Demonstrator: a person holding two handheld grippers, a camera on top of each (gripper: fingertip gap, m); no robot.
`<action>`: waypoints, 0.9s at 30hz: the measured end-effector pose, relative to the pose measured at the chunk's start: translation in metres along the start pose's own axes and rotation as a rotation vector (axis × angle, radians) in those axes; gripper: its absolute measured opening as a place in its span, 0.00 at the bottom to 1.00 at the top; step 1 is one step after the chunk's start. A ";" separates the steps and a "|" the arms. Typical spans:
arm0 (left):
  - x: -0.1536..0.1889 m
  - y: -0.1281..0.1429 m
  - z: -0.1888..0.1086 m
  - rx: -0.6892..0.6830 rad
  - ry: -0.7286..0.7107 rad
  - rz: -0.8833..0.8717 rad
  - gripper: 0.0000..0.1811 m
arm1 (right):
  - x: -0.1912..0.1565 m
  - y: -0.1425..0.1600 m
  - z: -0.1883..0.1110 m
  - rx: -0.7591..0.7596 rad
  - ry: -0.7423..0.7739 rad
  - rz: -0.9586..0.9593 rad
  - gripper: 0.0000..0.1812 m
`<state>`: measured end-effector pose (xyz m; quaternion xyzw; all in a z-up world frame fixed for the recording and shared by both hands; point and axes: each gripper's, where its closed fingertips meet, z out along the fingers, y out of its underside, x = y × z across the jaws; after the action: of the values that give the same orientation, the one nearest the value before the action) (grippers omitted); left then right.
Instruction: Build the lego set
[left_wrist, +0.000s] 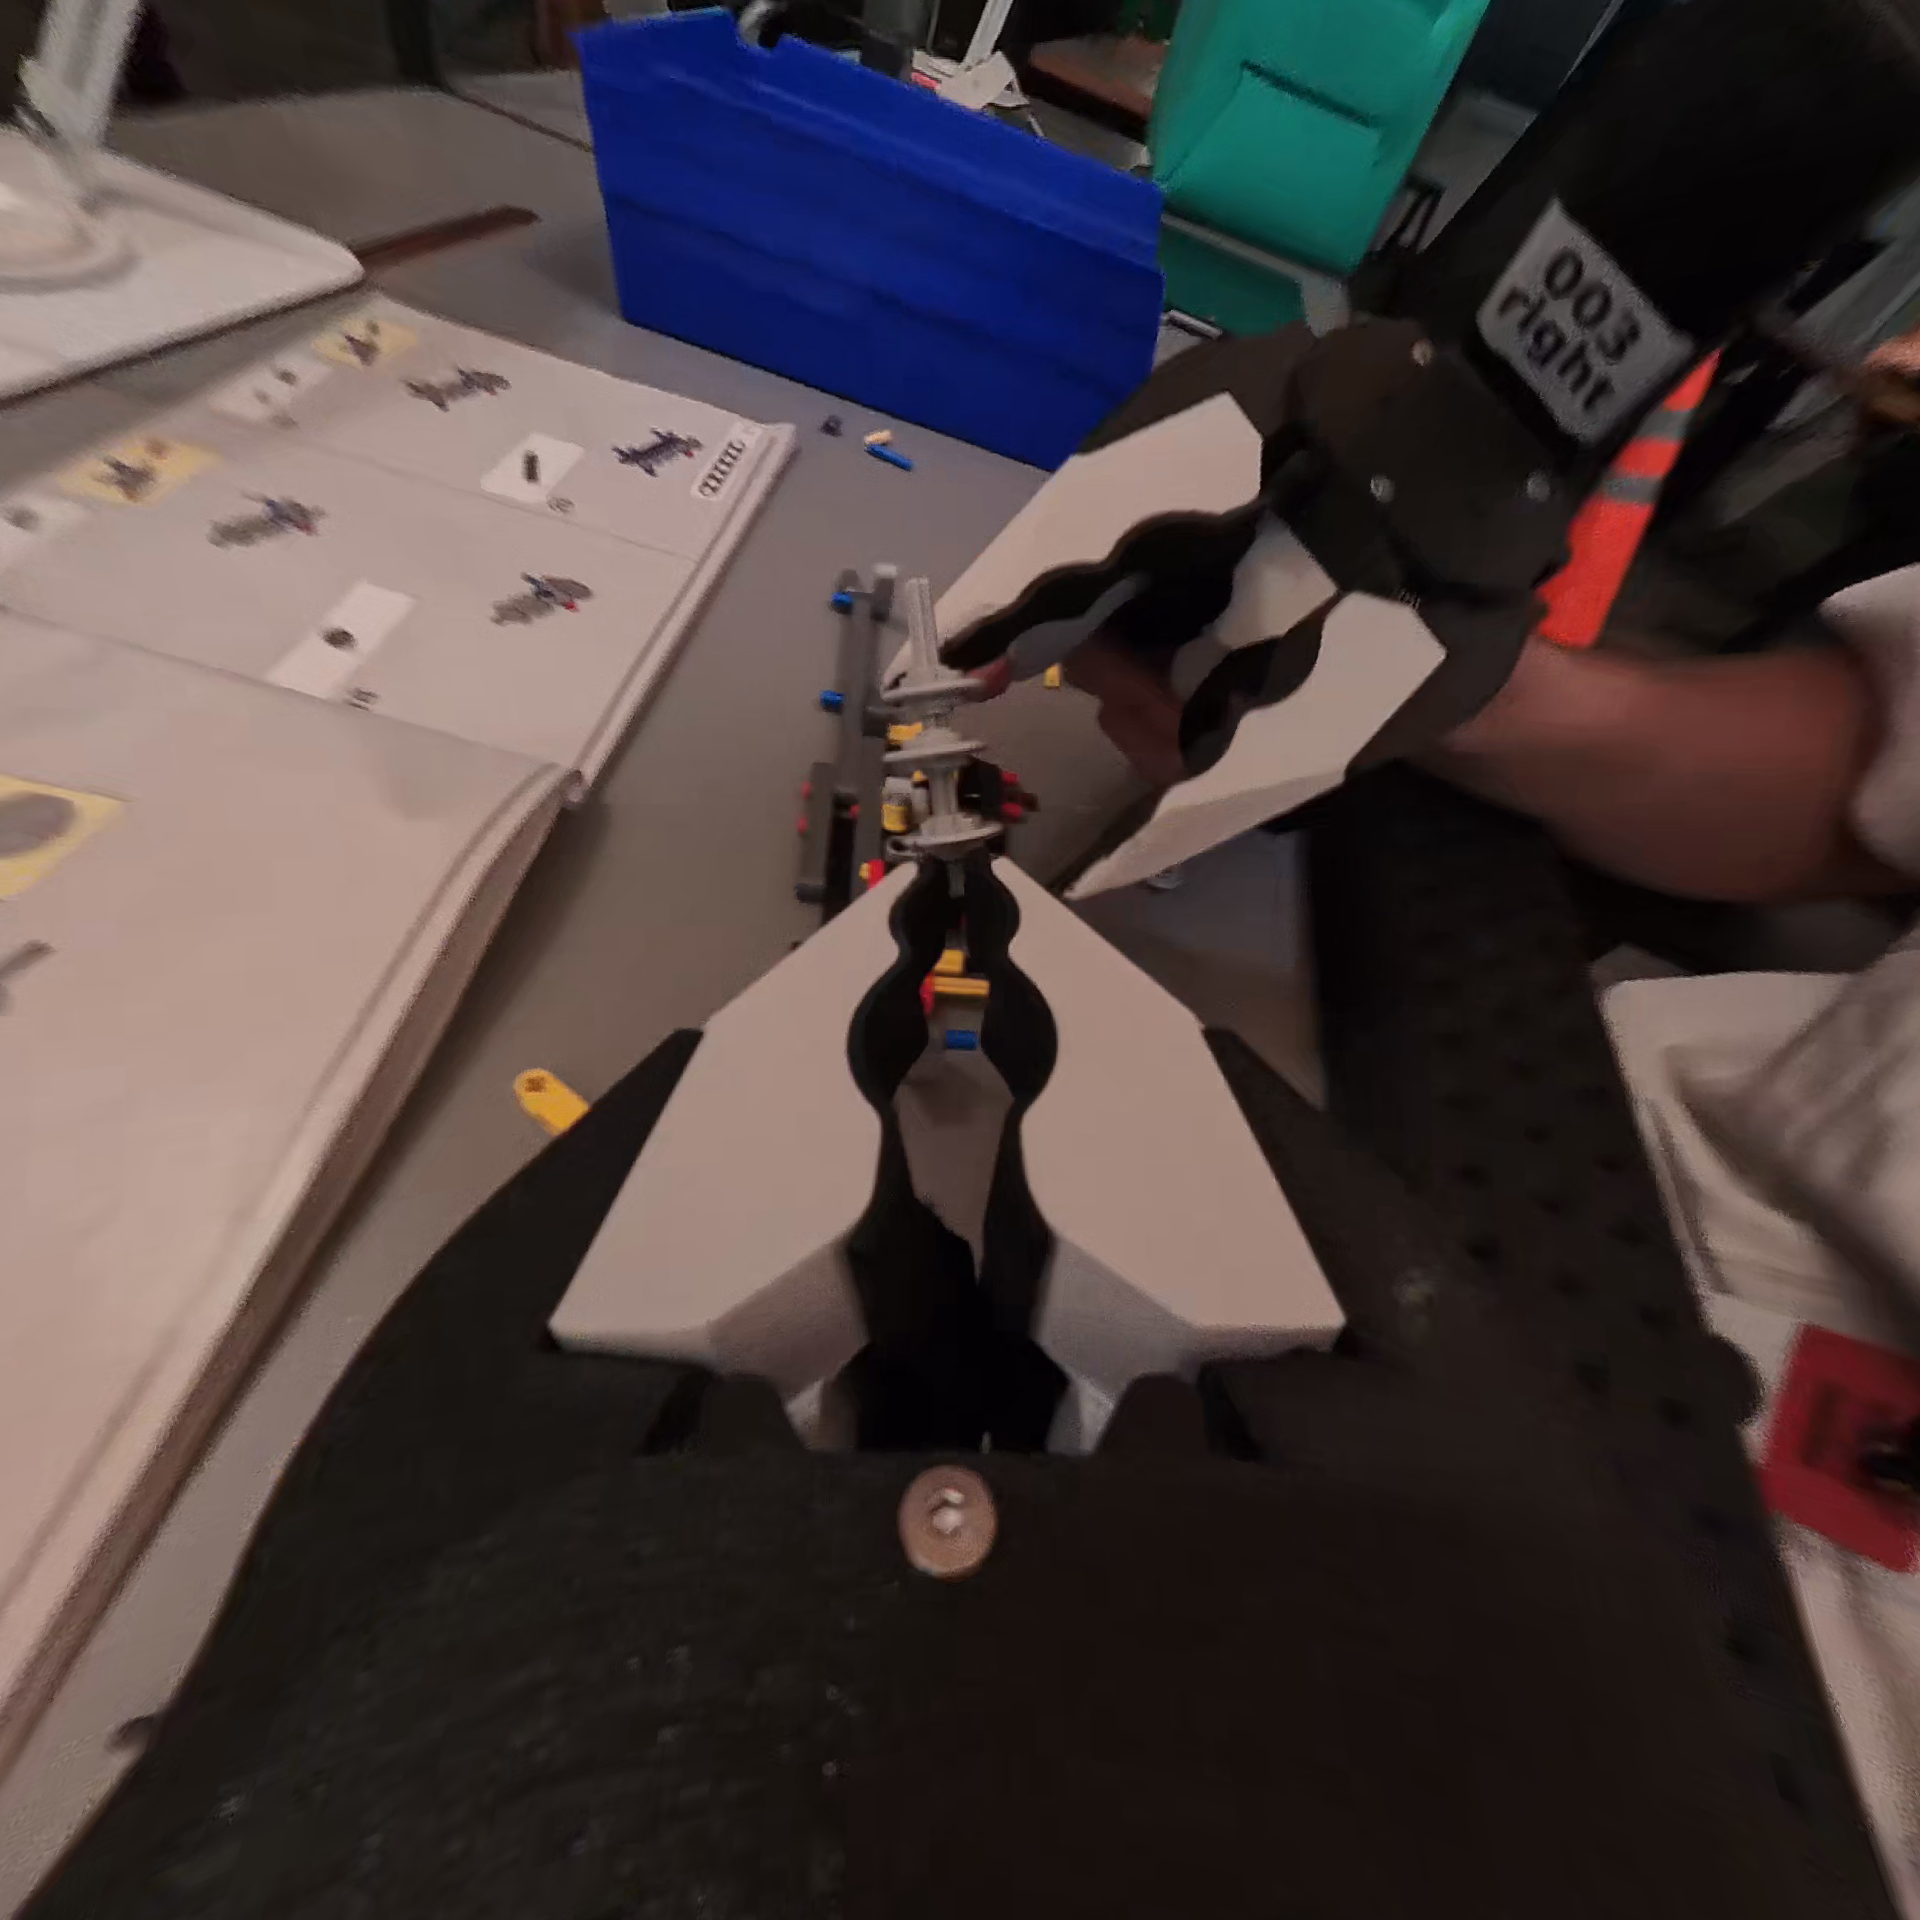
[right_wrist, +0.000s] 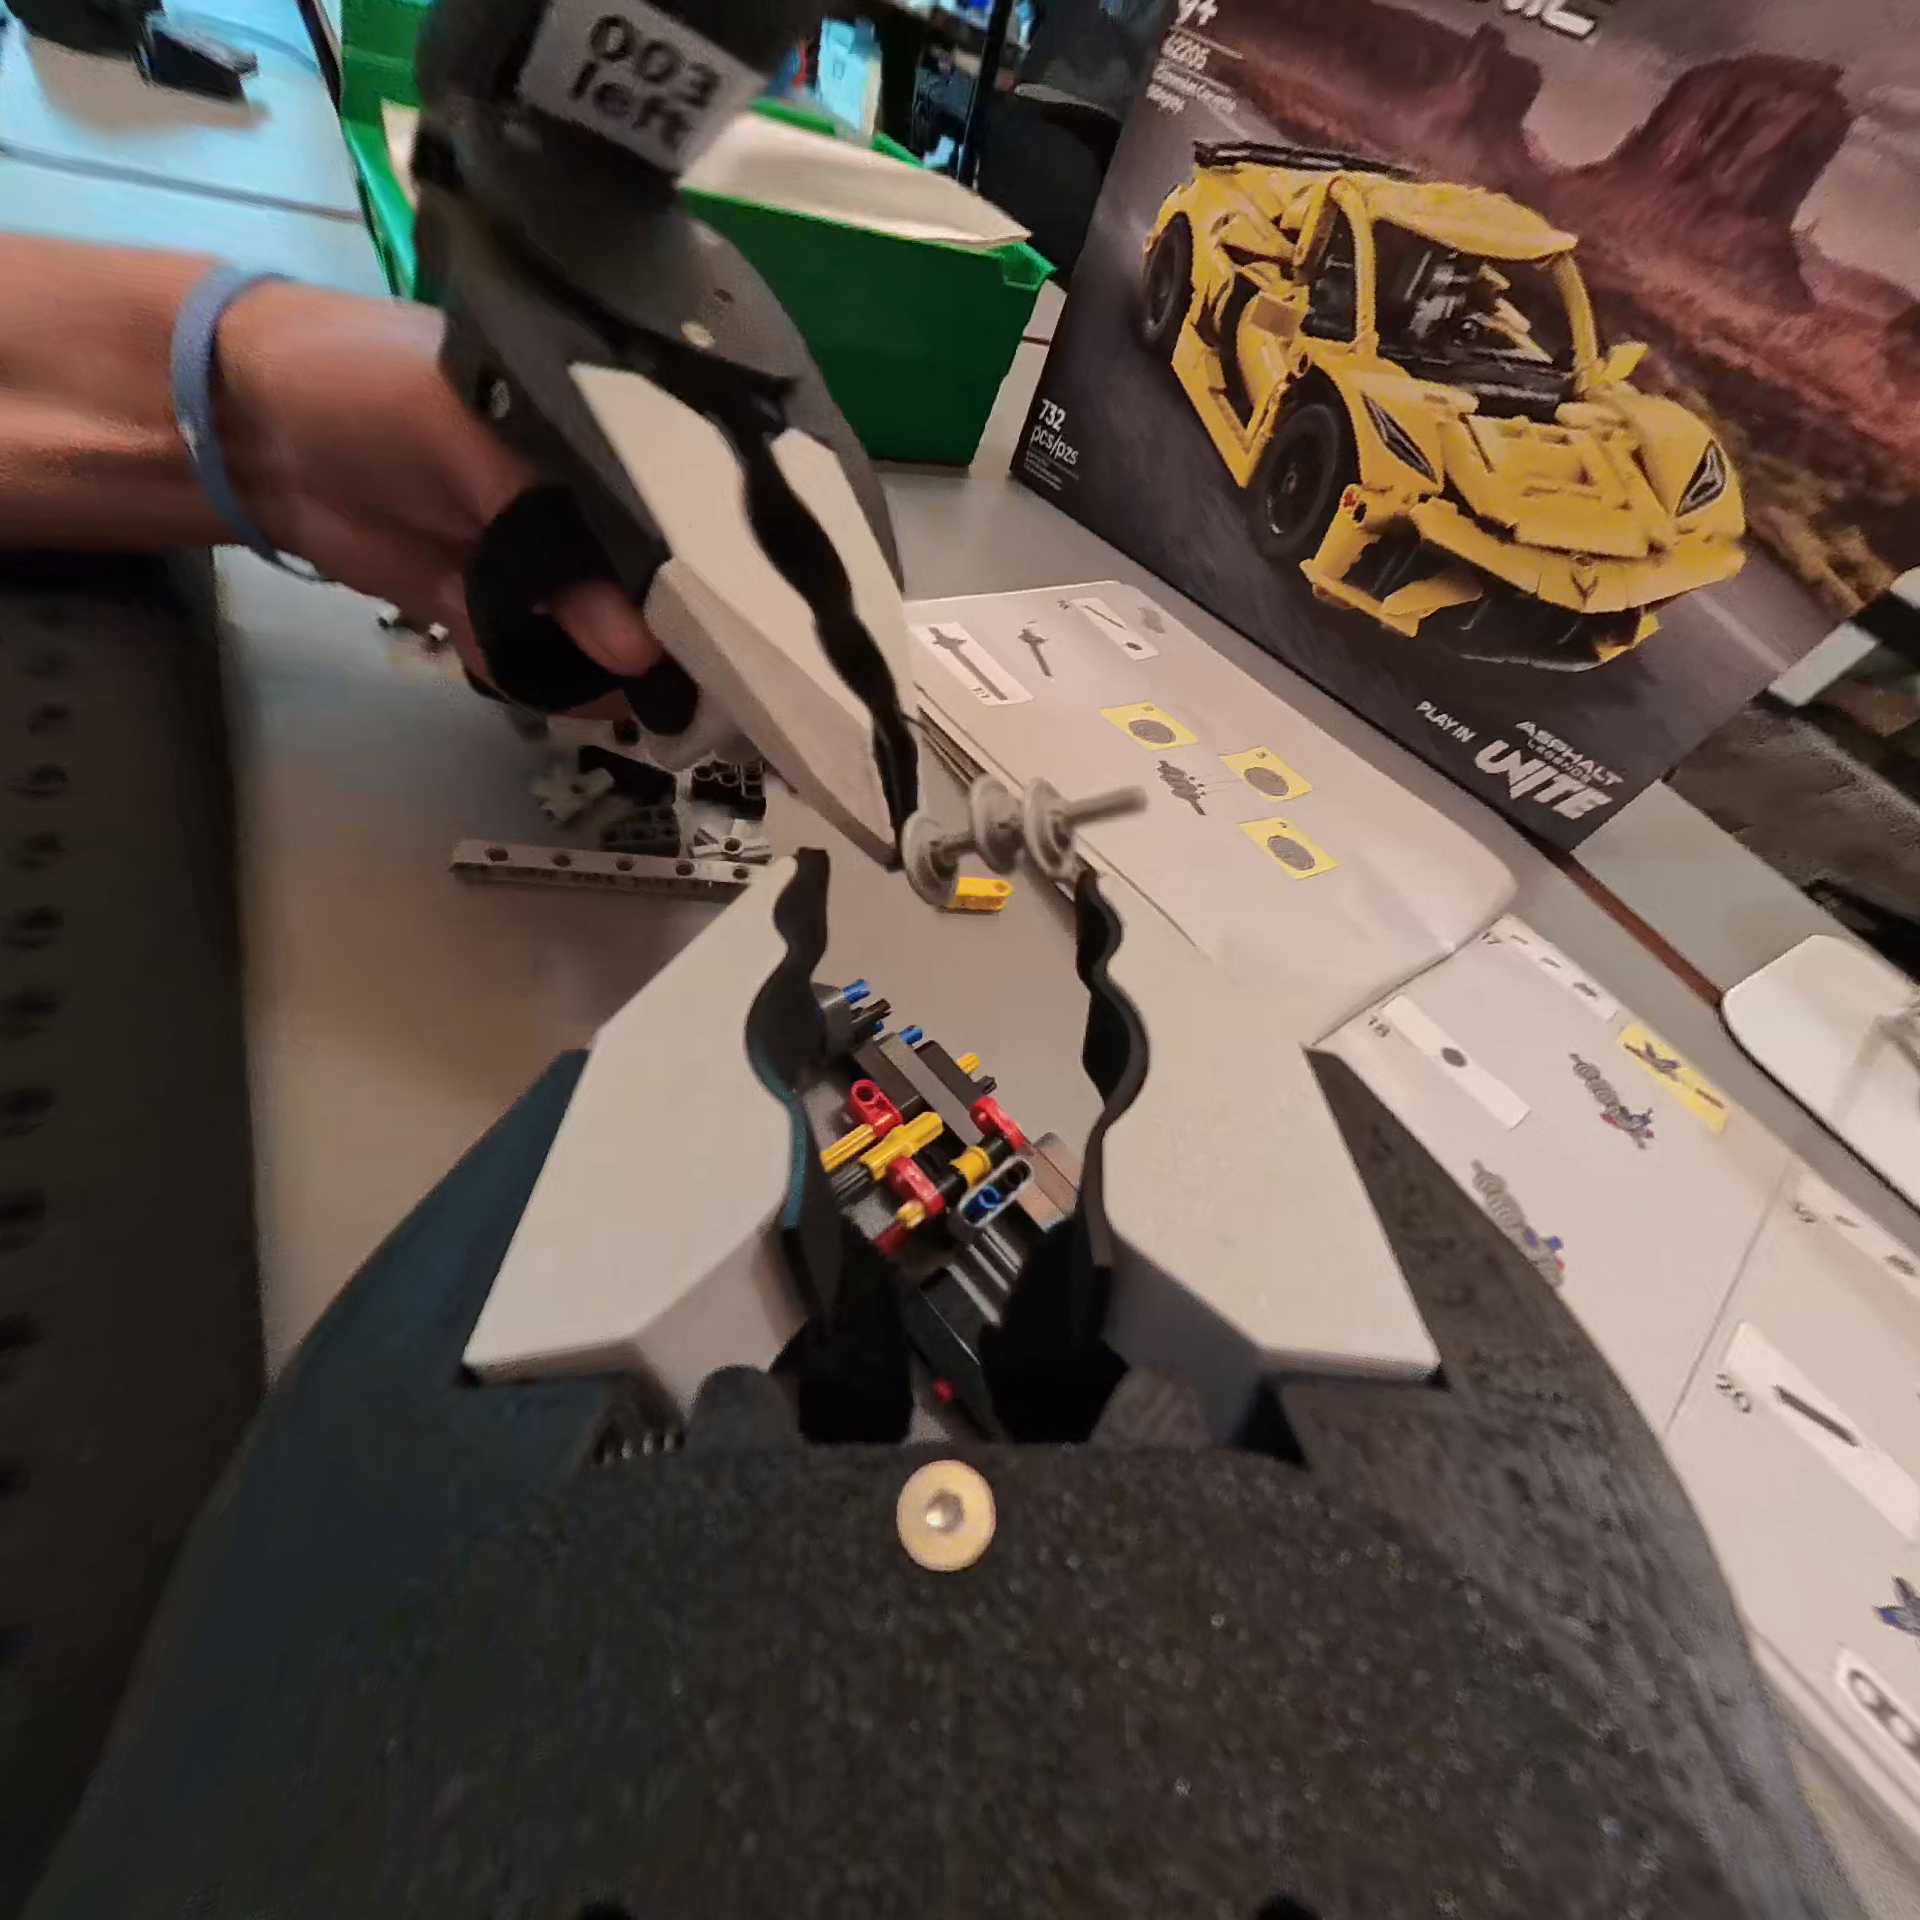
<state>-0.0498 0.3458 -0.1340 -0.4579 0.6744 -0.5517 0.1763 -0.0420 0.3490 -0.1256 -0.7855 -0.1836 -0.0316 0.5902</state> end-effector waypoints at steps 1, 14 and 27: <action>-0.003 -0.002 -0.001 0.003 -0.048 0.064 0.01 | 0.002 -0.001 -0.003 0.013 -0.018 0.042 0.25; -0.031 -0.014 -0.009 -0.142 -0.709 1.027 0.01 | 0.026 -0.014 -0.022 0.179 -0.224 0.634 0.14; -0.026 -0.023 -0.011 -0.150 -0.828 1.230 0.01 | 0.019 -0.023 -0.021 0.212 -0.276 0.668 0.03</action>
<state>-0.0347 0.3735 -0.1161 -0.1790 0.7231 -0.0883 0.6613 -0.0284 0.3400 -0.0931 -0.7337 0.0026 0.2879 0.6155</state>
